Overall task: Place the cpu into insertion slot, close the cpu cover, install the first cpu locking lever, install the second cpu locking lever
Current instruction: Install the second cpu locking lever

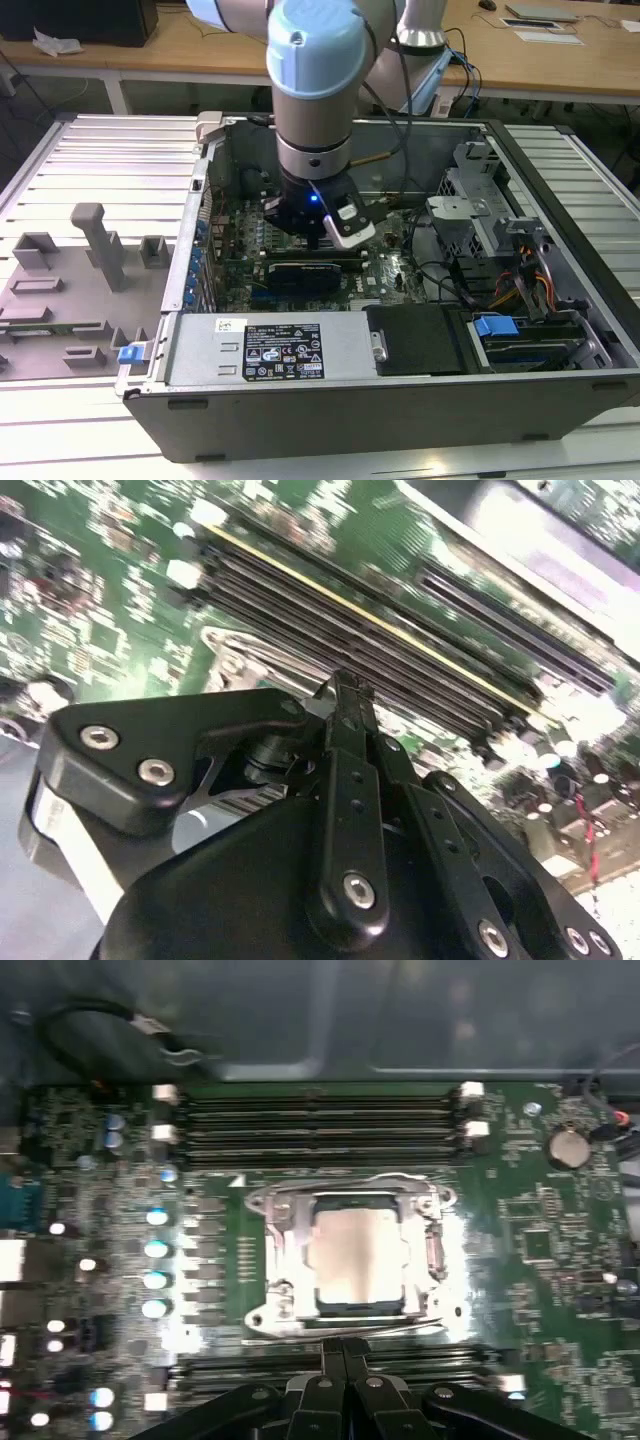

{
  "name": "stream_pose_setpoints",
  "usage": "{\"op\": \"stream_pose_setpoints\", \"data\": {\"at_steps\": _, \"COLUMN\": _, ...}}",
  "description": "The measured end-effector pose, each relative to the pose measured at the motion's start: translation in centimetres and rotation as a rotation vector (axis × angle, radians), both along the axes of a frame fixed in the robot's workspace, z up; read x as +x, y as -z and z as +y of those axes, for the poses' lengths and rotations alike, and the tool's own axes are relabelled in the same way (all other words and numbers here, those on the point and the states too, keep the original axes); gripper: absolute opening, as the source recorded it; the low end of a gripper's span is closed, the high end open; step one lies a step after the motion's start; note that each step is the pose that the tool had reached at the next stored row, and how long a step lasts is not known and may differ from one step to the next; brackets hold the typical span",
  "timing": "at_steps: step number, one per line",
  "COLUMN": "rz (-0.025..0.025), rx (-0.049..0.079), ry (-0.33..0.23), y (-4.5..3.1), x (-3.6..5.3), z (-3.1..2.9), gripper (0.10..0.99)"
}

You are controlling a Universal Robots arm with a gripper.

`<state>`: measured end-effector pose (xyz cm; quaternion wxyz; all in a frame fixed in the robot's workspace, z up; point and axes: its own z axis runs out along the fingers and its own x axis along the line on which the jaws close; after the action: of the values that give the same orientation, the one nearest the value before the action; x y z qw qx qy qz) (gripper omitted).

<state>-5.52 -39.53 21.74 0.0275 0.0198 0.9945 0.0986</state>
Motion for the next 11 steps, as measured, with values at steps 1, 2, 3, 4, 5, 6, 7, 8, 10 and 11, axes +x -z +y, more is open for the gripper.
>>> {"op": "stream_pose_setpoints", "data": {"at_steps": 1, "rz": 0.0035, "rx": -0.008, "ry": 0.000, "y": 0.00, "x": 0.44, "z": 0.25, "gripper": 0.106}}
{"op": "stream_pose_setpoints", "data": {"at_steps": 2, "rz": 0.0068, "rx": -0.021, "ry": 0.000, "y": 0.00, "x": 0.67, "z": 0.82, "gripper": 0.106}}
{"op": "stream_pose_setpoints", "data": {"at_steps": 3, "rz": 0.0076, "rx": -0.027, "ry": 0.000, "y": 0.00, "x": 0.74, "z": 1.19, "gripper": 0.106}}
{"op": "stream_pose_setpoints", "data": {"at_steps": 4, "rz": 0.0078, "rx": -0.031, "ry": 0.000, "y": 0.01, "x": 0.75, "z": 1.50, "gripper": 0.106}}
{"op": "stream_pose_setpoints", "data": {"at_steps": 5, "rz": 0.0079, "rx": -0.034, "ry": 0.000, "y": 0.00, "x": 0.76, "z": 1.80, "gripper": 0.106}}
{"op": "stream_pose_setpoints", "data": {"at_steps": 6, "rz": 0.0080, "rx": -0.036, "ry": 0.000, "y": 0.00, "x": 0.76, "z": 2.16, "gripper": 0.106}}
{"op": "stream_pose_setpoints", "data": {"at_steps": 7, "rz": 0.0079, "rx": -0.038, "ry": 0.000, "y": 0.00, "x": 0.76, "z": 2.57, "gripper": 0.106}}
{"op": "stream_pose_setpoints", "data": {"at_steps": 8, "rz": 0.0078, "rx": -0.040, "ry": 0.000, "y": 0.00, "x": 0.77, "z": 2.88, "gripper": 0.106}}
{"op": "stream_pose_setpoints", "data": {"at_steps": 10, "rz": 0.0078, "rx": -0.042, "ry": 0.000, "y": 0.00, "x": 0.77, "z": 3.57, "gripper": 0.106}}
{"op": "stream_pose_setpoints", "data": {"at_steps": 11, "rz": 0.0079, "rx": -0.045, "ry": 0.000, "y": -0.06, "x": 0.77, "z": 4.04, "gripper": 0.106}}
